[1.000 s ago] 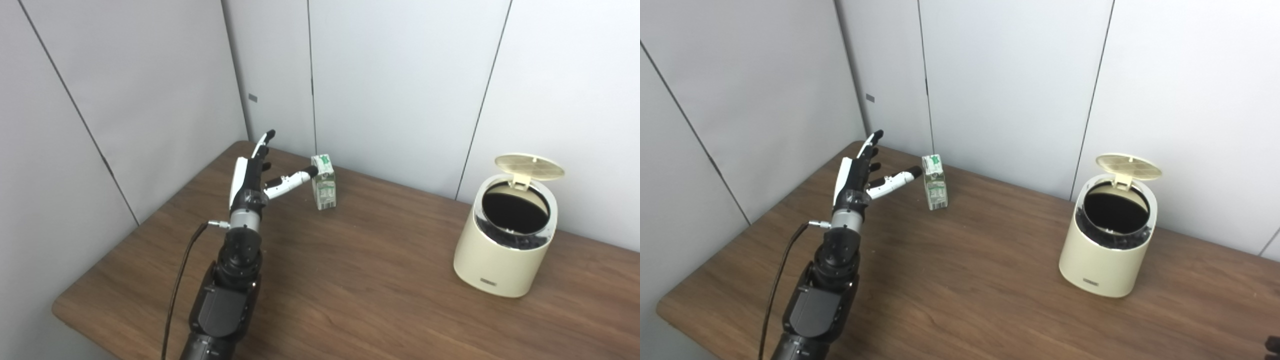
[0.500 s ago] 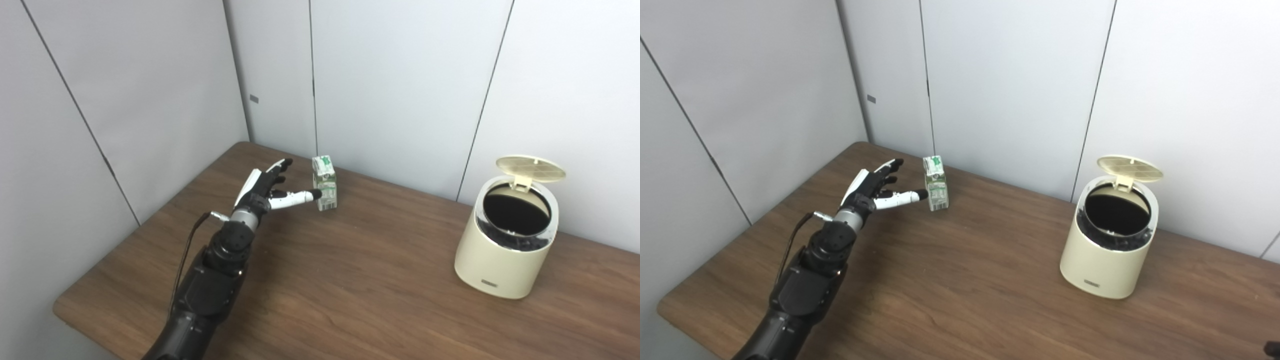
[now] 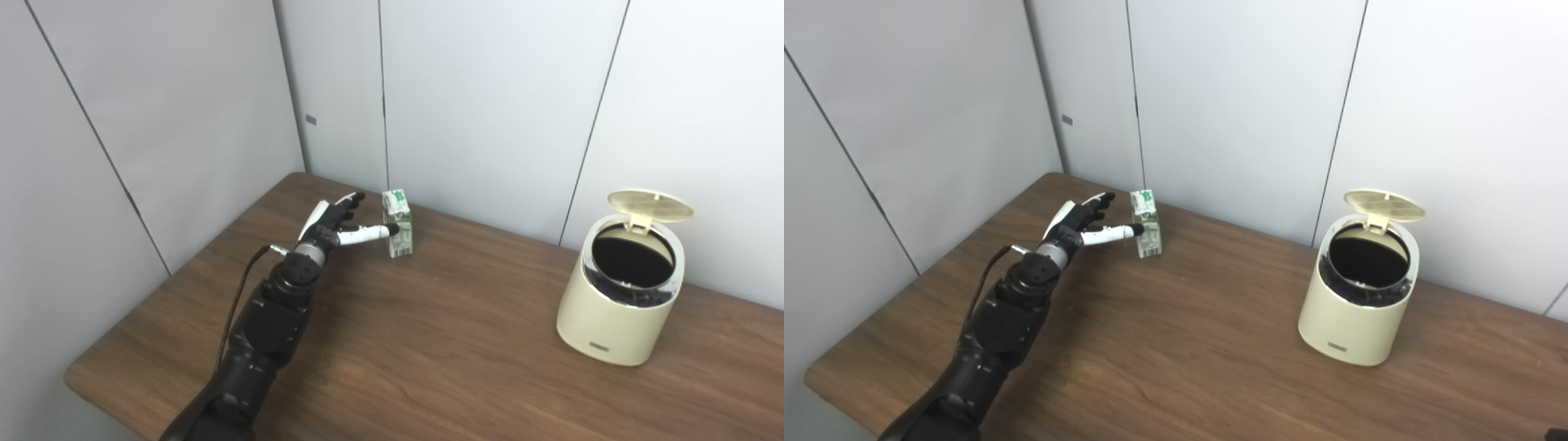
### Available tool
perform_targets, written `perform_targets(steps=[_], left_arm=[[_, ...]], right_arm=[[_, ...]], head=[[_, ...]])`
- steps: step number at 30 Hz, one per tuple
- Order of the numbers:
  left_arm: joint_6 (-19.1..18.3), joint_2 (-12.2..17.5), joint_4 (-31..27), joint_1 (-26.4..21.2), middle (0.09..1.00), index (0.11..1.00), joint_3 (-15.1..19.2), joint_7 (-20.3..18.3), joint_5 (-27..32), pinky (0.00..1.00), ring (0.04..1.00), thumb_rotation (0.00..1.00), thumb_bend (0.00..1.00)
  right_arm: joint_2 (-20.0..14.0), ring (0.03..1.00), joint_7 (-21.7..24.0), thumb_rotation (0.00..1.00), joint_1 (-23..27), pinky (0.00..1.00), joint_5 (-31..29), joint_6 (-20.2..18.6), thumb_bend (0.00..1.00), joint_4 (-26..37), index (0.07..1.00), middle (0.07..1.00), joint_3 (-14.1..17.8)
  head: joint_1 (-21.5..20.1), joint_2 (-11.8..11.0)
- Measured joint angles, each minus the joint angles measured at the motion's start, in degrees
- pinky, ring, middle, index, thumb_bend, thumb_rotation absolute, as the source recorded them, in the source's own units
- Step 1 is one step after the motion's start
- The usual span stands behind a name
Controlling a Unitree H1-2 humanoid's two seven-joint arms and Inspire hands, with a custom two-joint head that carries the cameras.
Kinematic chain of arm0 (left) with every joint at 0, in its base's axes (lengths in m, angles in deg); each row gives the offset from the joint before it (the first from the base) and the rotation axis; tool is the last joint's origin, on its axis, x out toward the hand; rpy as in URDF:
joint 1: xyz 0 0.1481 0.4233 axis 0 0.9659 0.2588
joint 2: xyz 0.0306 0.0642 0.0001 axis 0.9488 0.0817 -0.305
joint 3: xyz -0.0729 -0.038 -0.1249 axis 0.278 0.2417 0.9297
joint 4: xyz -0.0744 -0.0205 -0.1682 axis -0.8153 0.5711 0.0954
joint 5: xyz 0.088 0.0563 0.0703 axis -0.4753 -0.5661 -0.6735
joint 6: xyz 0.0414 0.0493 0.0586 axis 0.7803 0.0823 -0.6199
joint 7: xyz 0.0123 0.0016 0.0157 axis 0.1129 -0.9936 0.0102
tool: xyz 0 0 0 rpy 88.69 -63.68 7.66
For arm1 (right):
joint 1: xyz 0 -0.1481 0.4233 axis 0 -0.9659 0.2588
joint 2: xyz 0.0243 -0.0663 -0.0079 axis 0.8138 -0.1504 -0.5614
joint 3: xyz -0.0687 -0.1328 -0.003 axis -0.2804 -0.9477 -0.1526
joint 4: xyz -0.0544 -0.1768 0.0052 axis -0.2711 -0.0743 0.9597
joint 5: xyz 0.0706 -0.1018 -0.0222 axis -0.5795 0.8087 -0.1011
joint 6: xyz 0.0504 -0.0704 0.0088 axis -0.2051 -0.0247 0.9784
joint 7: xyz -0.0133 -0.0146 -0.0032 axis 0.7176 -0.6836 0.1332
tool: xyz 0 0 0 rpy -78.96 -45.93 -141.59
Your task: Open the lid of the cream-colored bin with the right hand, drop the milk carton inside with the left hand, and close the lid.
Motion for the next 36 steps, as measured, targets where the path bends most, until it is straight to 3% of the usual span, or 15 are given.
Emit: perform_targets(steps=[3,10,13,21,24,28,33,36], left_arm=[[0.36,0.24,1.1,-0.97,0.949,0.977,-0.82,0.01,-0.5,0.83,0.92,0.37,1.0],[1.01,0.05,3.32,-2.52,0.976,0.975,-1.87,-0.29,-0.24,0.9,0.972,0.34,1.0],[1.42,0.01,3.66,-2.64,0.964,0.972,-2.44,-0.57,-0.16,0.88,0.947,0.34,1.0],[5.91,0.5,7.94,-4.07,0.955,0.955,-3.31,-1.85,-0.12,0.89,0.95,0.33,1.0],[7.01,0.41,8.75,-4.42,0.919,0.937,-3.38,-2.13,0.07,0.86,0.911,0.35,1.0],[8.25,-0.33,8.88,-4.52,0.814,0.846,-2.57,-1.7,0.77,0.74,0.806,0.26,1.0],[11.27,-3.2,10.33,-4.54,0.733,0.758,-1.08,2.5,1.68,0.69,0.741,0.17,1.0],[12.14,-3.7,10.81,-4.54,0.723,0.744,-1.07,4.22,1.56,0.68,0.733,0.16,1.0]], right_arm=[[0.12,0.584,0.04,0.74,-0.42,0.38,0.0,-0.41,0.62,0.54,0.584,0.629,-0.01],[0.57,0.594,0.01,0.74,-0.88,0.39,0.07,-0.58,0.61,1.24,0.591,0.64,-0.07],[0.67,0.597,0.02,0.75,-0.88,0.39,0.22,-0.59,0.6,1.24,0.597,0.645,-0.12],[1.46,0.605,0.0,0.73,-1.01,0.4,1.37,-1.97,0.56,1.67,0.602,0.647,-0.1],[1.65,0.601,0.04,0.73,-1.13,0.39,1.23,-2.28,0.54,1.97,0.602,0.645,-0.11],[1.64,0.543,0.05,0.77,-1.71,0.33,1.67,-3.25,0.65,3.29,0.565,0.602,-0.11],[1.62,0.518,0.07,0.77,-1.82,0.31,1.65,-3.19,0.75,3.33,0.543,0.584,-0.11],[1.63,0.518,0.09,0.79,-1.97,0.3,1.66,-4.42,0.77,3.72,0.544,0.585,-0.02]], head=[[-0.27,0.0],[-1.41,-0.44],[-1.67,-0.44],[-2.9,-0.79],[-3.26,-0.79],[-3.52,-0.88],[-4.05,-1.41],[-4.48,-1.32]])
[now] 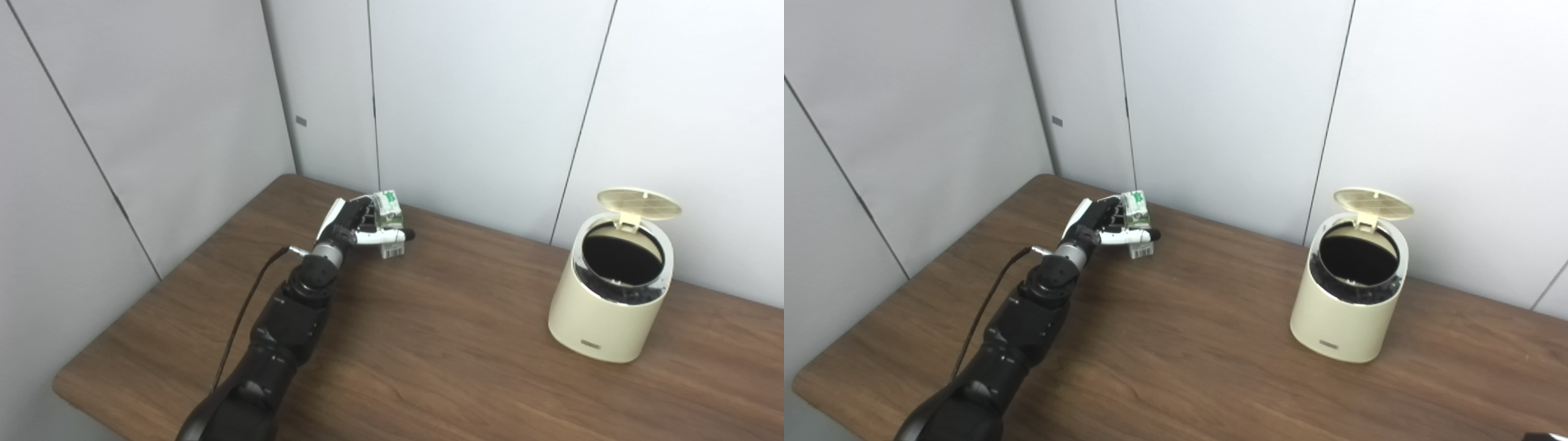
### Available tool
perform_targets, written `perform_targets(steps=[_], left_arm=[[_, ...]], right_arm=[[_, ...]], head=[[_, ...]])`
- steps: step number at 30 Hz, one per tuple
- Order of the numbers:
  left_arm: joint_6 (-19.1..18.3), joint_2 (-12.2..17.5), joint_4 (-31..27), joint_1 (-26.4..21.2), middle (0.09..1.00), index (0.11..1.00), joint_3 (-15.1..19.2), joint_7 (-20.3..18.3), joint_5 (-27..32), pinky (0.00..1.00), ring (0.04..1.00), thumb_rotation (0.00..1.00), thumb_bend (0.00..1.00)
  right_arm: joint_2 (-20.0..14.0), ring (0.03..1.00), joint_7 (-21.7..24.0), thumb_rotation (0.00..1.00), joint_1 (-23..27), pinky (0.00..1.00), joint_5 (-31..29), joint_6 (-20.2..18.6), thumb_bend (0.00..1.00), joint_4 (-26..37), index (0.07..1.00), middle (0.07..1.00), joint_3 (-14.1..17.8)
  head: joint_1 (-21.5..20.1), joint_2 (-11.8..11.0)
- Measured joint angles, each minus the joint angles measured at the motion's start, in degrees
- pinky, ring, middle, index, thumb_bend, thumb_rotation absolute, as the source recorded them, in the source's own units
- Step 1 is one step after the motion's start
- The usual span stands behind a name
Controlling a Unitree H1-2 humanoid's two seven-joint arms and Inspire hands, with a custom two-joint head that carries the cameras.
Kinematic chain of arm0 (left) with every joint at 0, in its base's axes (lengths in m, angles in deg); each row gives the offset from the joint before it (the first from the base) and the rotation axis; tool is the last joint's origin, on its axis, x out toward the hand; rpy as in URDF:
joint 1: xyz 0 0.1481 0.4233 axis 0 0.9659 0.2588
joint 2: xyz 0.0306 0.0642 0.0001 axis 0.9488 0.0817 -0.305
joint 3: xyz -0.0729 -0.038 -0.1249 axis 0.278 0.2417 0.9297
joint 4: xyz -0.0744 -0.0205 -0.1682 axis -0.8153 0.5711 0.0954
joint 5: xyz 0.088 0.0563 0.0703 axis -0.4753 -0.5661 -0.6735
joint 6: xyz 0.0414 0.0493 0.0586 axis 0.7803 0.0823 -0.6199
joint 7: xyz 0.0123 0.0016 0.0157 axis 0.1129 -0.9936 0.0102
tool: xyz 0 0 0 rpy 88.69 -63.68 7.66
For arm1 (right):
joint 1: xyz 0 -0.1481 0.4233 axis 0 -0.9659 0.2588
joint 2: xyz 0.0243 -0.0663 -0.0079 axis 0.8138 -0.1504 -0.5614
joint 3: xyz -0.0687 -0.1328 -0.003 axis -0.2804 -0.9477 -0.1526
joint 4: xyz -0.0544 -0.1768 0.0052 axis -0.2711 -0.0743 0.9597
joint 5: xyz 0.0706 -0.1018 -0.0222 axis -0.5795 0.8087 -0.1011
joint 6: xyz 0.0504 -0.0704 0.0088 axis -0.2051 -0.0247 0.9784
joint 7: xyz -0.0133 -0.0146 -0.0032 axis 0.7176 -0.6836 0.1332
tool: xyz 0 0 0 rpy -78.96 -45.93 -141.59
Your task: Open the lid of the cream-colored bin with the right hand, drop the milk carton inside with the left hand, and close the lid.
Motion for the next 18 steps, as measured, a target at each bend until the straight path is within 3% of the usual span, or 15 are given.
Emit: perform_targets(steps=[5,10,11,13,18], left_arm=[[2.35,-0.15,1.81,-0.2,0.693,0.71,-0.39,1.0,-0.23,0.62,0.692,0.16,1.0],[5.54,-1.18,3.83,-0.43,0.587,0.587,0.42,3.35,0.23,0.52,0.575,0.01,0.96],[6.26,-1.84,4.1,-0.42,0.513,0.531,0.75,4.7,0.2,0.46,0.503,0.0,0.74],[8.13,-3.29,4.92,-0.42,0.488,0.502,0.99,7.95,-0.43,0.41,0.458,0.0,0.59],[9.9,-5.11,6.36,-0.48,0.511,0.466,0.16,15.32,-4.56,0.39,0.431,0.0,0.52]], right_arm=[[0.0,0.526,0.0,0.8,-0.38,0.31,0.34,-0.3,0.8,0.22,0.549,0.588,-0.03],[0.05,0.535,-0.04,0.79,-0.47,0.32,0.3,-0.22,0.77,0.19,0.552,0.595,-0.03],[0.09,0.542,-0.06,0.78,-0.48,0.32,0.3,-0.23,0.76,0.19,0.557,0.599,-0.02],[0.14,0.544,-0.06,0.78,-0.48,0.33,0.31,-0.23,0.74,0.2,0.562,0.605,-0.05],[0.34,0.559,-0.04,0.76,-0.54,0.34,0.31,-0.32,0.68,0.56,0.573,0.616,-0.2]], head=[[-0.27,0.0],[-0.79,0.09],[-0.88,0.09],[-0.88,0.09],[-0.88,0.0]])
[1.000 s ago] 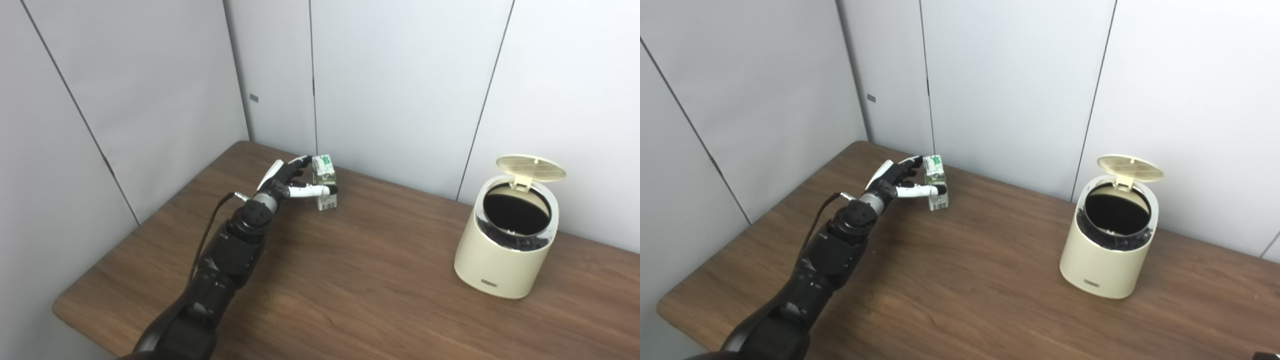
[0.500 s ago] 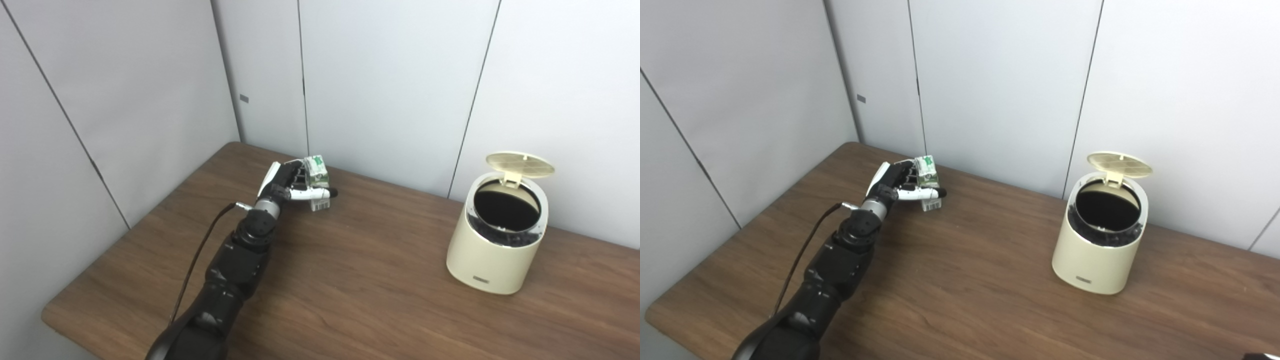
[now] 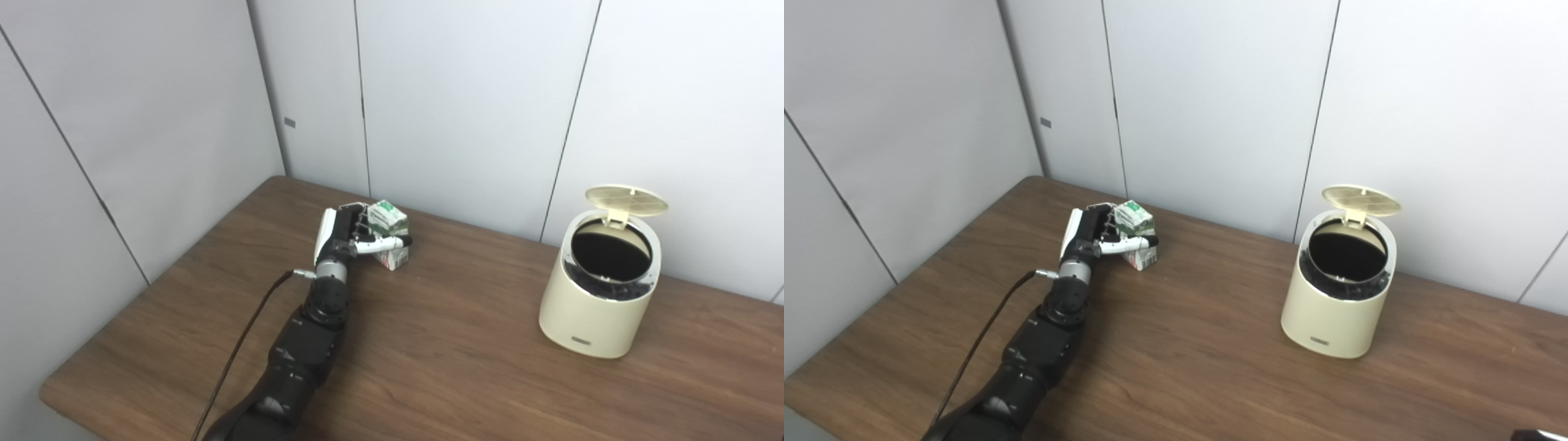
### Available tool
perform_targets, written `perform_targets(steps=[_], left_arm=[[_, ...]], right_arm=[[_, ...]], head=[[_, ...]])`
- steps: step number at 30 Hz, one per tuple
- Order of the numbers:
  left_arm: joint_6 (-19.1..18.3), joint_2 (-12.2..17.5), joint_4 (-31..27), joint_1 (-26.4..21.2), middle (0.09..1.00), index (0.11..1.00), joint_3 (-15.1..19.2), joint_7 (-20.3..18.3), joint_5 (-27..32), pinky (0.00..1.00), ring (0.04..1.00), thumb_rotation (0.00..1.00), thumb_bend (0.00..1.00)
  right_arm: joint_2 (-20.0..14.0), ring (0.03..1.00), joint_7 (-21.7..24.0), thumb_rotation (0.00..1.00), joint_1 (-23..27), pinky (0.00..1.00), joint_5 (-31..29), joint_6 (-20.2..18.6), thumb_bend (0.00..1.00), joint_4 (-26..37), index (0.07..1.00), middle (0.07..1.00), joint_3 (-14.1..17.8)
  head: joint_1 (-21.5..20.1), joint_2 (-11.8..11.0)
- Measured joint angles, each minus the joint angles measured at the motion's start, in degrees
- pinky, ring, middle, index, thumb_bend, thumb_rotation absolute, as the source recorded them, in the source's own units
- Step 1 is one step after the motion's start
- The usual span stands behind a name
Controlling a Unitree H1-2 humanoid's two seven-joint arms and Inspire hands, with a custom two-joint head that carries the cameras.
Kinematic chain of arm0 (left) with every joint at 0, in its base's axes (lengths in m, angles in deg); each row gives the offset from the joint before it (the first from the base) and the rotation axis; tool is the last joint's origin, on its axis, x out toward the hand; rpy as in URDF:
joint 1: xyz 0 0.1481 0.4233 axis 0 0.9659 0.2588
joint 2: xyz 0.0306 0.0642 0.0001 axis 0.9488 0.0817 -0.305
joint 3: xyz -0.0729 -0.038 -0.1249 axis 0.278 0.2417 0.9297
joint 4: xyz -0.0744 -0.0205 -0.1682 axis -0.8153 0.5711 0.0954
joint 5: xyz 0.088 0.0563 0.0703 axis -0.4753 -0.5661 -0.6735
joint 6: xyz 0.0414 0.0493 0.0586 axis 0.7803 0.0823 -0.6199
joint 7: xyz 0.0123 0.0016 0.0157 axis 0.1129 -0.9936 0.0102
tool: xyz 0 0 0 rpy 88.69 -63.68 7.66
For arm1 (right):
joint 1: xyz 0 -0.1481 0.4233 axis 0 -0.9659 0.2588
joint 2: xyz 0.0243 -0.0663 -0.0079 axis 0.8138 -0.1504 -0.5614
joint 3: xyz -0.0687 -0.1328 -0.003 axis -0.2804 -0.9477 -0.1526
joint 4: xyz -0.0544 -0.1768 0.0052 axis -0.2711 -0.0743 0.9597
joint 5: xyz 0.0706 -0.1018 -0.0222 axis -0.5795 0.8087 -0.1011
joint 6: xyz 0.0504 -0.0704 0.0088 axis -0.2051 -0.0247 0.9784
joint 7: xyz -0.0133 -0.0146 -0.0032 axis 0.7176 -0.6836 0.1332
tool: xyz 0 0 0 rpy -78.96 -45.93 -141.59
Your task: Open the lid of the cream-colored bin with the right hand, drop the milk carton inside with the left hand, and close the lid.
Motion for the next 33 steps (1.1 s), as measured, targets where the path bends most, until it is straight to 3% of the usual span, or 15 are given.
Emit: perform_targets(steps=[5,10,14,17,20,22,28,29,32,33], left_arm=[[1.16,0.04,1.4,-0.58,0.501,0.469,-0.24,1.25,-0.21,0.36,0.407,0.0,0.52],[1.61,0.02,0.79,-0.5,0.483,0.471,-0.44,1.24,-0.26,0.36,0.469,0.0,0.51],[1.84,0.01,-1.84,-0.29,0.484,0.471,-0.85,1.15,-0.91,0.36,0.469,0.0,0.51],[3.38,0.02,-4.12,0.38,0.487,0.471,-0.89,0.74,-0.98,0.35,0.466,0.0,0.51],[3.99,-0.61,-10.05,2.1,0.472,0.481,-1.12,0.64,-1.43,0.36,0.452,0.0,0.51],[5.75,-1.42,-14.37,3.13,0.47,0.484,-1.56,0.62,-1.86,0.36,0.453,0.0,0.51],[8.6,-2.89,-22.74,4.63,0.477,0.474,-2.45,-1.63,-1.94,0.38,0.466,0.0,0.5],[8.73,-3.04,-24.1,4.73,0.478,0.473,-2.6,-2.16,-1.91,0.39,0.466,0.0,0.5],[9.76,-3.26,-28.16,5.01,0.485,0.47,-3.21,-4.01,-1.92,0.38,0.462,0.0,0.5],[10.29,-3.31,-29.86,5.02,0.486,0.471,-3.49,-4.58,-1.98,0.38,0.461,0.0,0.5]], right_arm=[[0.06,0.572,0.0,0.74,-0.09,0.36,0.03,0.03,0.6,0.46,0.584,0.625,-0.26],[0.33,0.581,-0.01,0.73,-0.07,0.37,0.14,0.03,0.56,0.35,0.593,0.636,-0.56],[0.48,0.605,-0.12,0.71,0.15,0.39,0.08,0.58,0.51,-0.4,0.608,0.652,-0.95],[0.57,0.62,-0.05,0.65,0.4,0.41,-0.71,1.16,0.41,-0.78,0.617,0.661,-1.18],[1.19,0.651,-0.23,0.64,0.73,0.47,-0.91,2.71,0.35,-0.96,0.64,0.681,-1.65],[1.79,0.671,-0.59,0.56,0.91,0.51,0.49,2.77,0.25,-0.95,0.659,0.699,-2.05],[2.61,0.675,-2.42,0.41,1.5,0.52,4.13,4.03,0.14,-1.24,0.675,0.705,-3.36],[2.87,0.675,-2.64,0.37,1.51,0.53,4.72,3.98,0.13,-1.12,0.676,0.703,-3.44],[4.14,0.697,-3.39,0.08,1.48,0.57,6.19,2.38,0.13,-0.46,0.691,0.714,-4.03],[4.81,0.696,-3.42,0.04,1.47,0.57,6.75,1.59,0.13,-0.23,0.692,0.713,-4.45]], head=[[-0.09,-0.18],[-0.61,-0.62],[-1.58,-0.79],[-3.52,-0.7],[-6.23,-0.62],[-7.73,-0.62],[-10.89,-0.62],[-11.51,-0.62],[-13.62,-0.53],[-14.23,-0.53]])
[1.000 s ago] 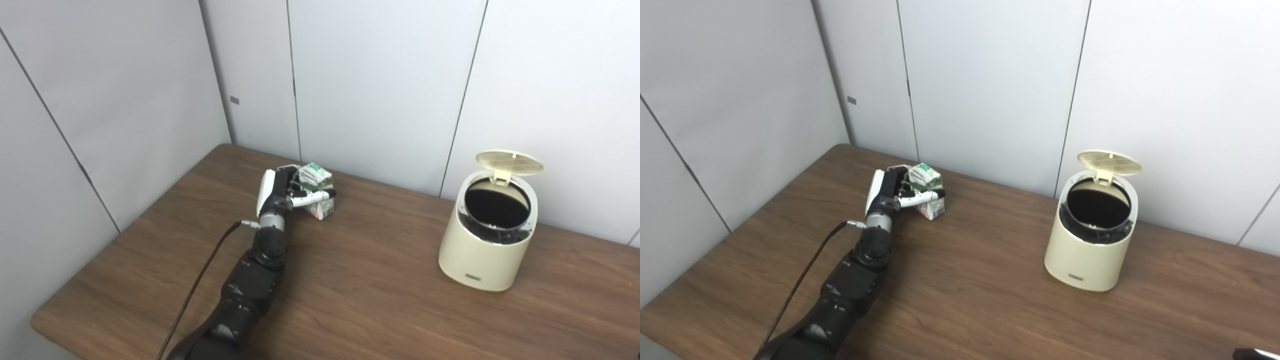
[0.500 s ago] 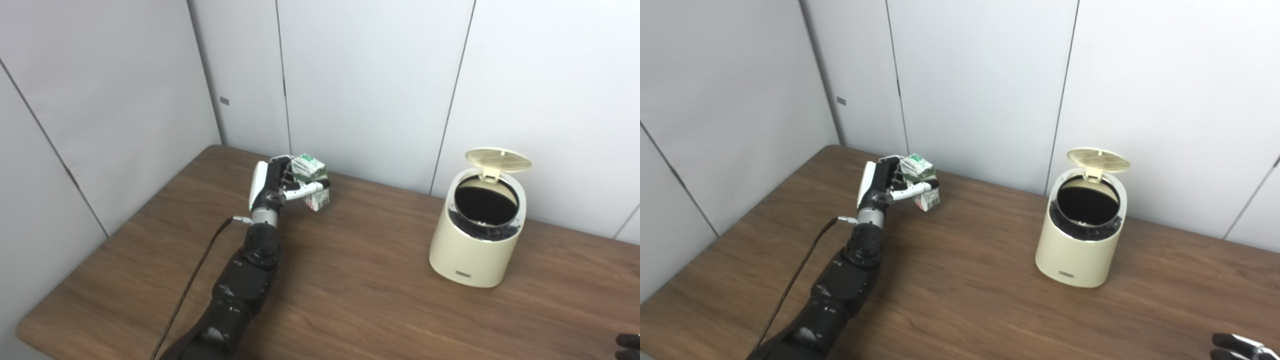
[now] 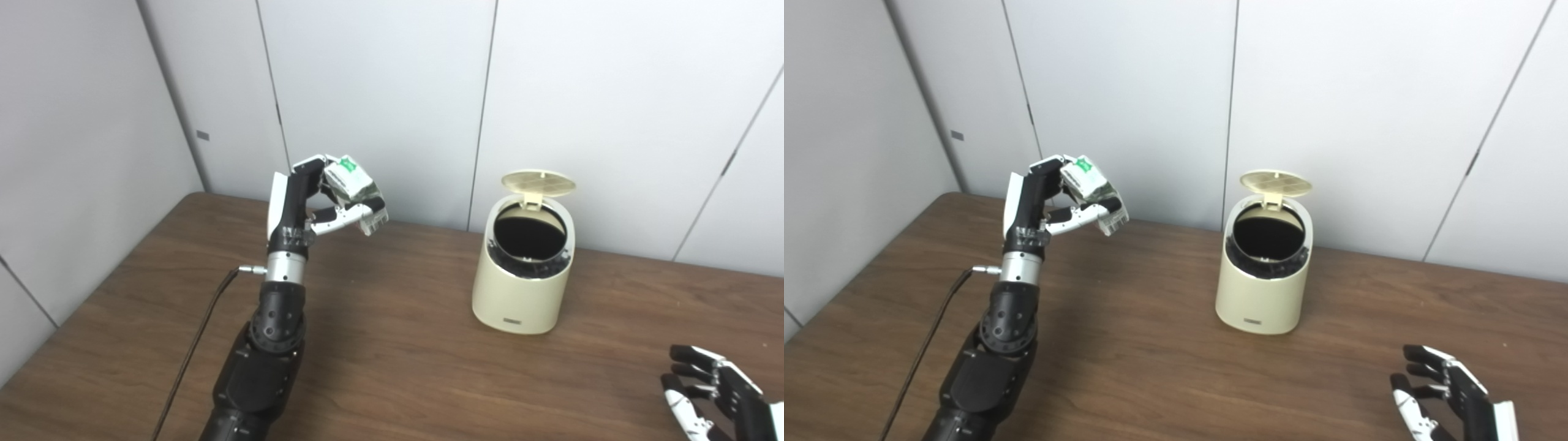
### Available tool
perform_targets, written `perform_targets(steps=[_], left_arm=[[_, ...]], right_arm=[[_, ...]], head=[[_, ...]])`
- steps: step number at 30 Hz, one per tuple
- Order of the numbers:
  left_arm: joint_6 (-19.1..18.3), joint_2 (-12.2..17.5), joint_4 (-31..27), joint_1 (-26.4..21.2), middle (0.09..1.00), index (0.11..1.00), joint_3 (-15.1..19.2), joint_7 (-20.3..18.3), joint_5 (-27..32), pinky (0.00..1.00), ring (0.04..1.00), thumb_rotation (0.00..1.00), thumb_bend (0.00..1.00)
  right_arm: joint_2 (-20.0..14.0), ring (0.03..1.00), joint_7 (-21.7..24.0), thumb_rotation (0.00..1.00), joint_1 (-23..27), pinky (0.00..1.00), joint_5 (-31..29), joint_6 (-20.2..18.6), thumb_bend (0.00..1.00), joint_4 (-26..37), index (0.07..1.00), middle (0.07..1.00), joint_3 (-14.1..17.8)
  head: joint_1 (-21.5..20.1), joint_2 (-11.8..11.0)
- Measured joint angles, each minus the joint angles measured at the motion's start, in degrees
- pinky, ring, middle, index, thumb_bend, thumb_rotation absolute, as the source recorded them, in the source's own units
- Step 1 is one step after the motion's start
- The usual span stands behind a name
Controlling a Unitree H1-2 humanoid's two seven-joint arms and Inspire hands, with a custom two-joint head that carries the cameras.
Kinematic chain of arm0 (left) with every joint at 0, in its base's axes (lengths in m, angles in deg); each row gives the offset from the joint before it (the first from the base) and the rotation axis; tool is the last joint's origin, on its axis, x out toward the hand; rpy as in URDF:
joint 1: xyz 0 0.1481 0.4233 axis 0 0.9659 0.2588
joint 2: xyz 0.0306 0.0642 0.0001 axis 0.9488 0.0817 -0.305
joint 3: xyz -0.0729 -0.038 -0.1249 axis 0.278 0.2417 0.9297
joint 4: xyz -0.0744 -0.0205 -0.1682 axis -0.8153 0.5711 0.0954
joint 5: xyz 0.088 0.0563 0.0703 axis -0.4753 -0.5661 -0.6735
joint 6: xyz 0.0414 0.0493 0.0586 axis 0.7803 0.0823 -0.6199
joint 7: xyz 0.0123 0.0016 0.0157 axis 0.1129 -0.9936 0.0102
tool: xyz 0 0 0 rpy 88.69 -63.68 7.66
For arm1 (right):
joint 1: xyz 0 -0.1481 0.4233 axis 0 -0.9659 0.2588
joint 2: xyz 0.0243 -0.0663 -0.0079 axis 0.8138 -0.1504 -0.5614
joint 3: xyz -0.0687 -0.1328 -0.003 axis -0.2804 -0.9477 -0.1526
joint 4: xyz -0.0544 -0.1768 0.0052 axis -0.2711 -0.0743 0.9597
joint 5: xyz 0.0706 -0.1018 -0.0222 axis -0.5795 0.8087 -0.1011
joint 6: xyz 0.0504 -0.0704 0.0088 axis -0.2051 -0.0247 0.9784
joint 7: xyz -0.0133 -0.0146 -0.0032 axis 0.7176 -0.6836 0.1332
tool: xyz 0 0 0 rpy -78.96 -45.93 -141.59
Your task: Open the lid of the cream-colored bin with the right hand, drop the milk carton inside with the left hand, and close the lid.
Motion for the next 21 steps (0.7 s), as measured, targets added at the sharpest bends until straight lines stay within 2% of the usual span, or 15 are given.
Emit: perform_targets(steps=[2,5,8,13,17,21], left_arm=[[0.8,-0.22,-2.24,0.01,0.484,0.468,-0.34,-0.85,-0.34,0.4,0.47,0.0,0.5],[2.99,-0.46,-4.61,0.14,0.483,0.454,-1.14,-1.65,-1.82,0.48,0.499,0.0,0.5],[5.33,-0.73,-4.73,0.25,0.484,0.45,-1.36,-1.73,-2.92,0.53,0.507,0.0,0.5],[7.84,-2.36,-4.73,1.65,0.482,0.452,-1.89,-1.71,-3.97,0.56,0.505,0.0,0.5],[8.84,-2.67,-7.01,2.47,0.485,0.449,-5.45,-0.63,-5.37,0.55,0.489,0.0,0.5],[9.96,-1.14,-11.71,2.44,0.482,0.451,-9.53,2.41,-9.33,0.54,0.486,0.0,0.5]], right_arm=[[0.87,0.688,0.01,0.01,0.04,0.57,1.09,-0.33,0.13,0.19,0.697,0.713,-0.94],[0.78,0.686,-0.12,0.0,0.15,0.56,3.72,-0.54,0.15,0.21,0.704,0.714,-2.1],[0.84,0.708,-0.55,0.0,0.21,0.59,4.5,-1.2,0.16,0.21,0.717,0.728,-2.2],[1.12,0.71,-1.25,0.0,0.37,0.6,5.15,-2.52,0.18,0.19,0.72,0.73,-2.15],[1.22,0.725,-1.78,0.0,0.5,0.63,5.19,-2.62,0.19,-0.05,0.725,0.738,-2.18],[1.63,0.723,-2.42,0.0,0.99,0.62,5.39,-3.13,0.19,-0.37,0.731,0.739,-2.33]], head=[[-0.62,-0.09],[-1.5,-0.35],[-2.64,-0.44],[-3.61,-0.53],[-4.49,-0.53],[-5.45,-0.61]])
